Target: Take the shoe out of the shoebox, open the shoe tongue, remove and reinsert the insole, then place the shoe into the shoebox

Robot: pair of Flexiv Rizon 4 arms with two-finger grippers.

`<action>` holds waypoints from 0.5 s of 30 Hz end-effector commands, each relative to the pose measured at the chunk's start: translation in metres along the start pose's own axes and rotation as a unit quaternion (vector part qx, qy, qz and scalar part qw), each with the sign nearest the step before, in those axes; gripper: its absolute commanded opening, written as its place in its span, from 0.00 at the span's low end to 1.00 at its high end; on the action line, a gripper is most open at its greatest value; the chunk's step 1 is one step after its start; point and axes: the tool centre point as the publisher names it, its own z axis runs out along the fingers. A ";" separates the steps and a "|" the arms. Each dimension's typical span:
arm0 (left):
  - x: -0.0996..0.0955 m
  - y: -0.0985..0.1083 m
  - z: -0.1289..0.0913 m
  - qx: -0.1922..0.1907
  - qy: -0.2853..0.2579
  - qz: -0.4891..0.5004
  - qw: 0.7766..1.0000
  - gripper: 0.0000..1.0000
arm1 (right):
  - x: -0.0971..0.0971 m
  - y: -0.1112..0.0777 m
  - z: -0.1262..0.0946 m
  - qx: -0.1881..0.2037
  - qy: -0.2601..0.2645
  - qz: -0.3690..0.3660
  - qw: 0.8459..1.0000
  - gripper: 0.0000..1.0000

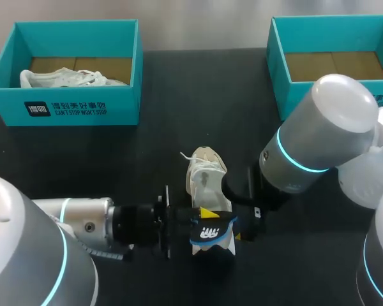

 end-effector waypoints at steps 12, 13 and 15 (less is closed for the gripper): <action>-0.002 0.021 0.012 0.014 0.003 0.020 1.000 0.00 | 0.001 0.001 0.001 0.001 -0.001 0.001 1.000 1.00; -0.003 0.022 0.012 0.011 0.004 0.021 1.000 0.00 | 0.001 0.001 0.001 0.001 -0.001 0.001 1.000 1.00; -0.003 0.026 0.012 0.008 0.003 0.020 1.000 0.00 | 0.001 0.001 0.001 0.001 -0.001 0.001 1.000 1.00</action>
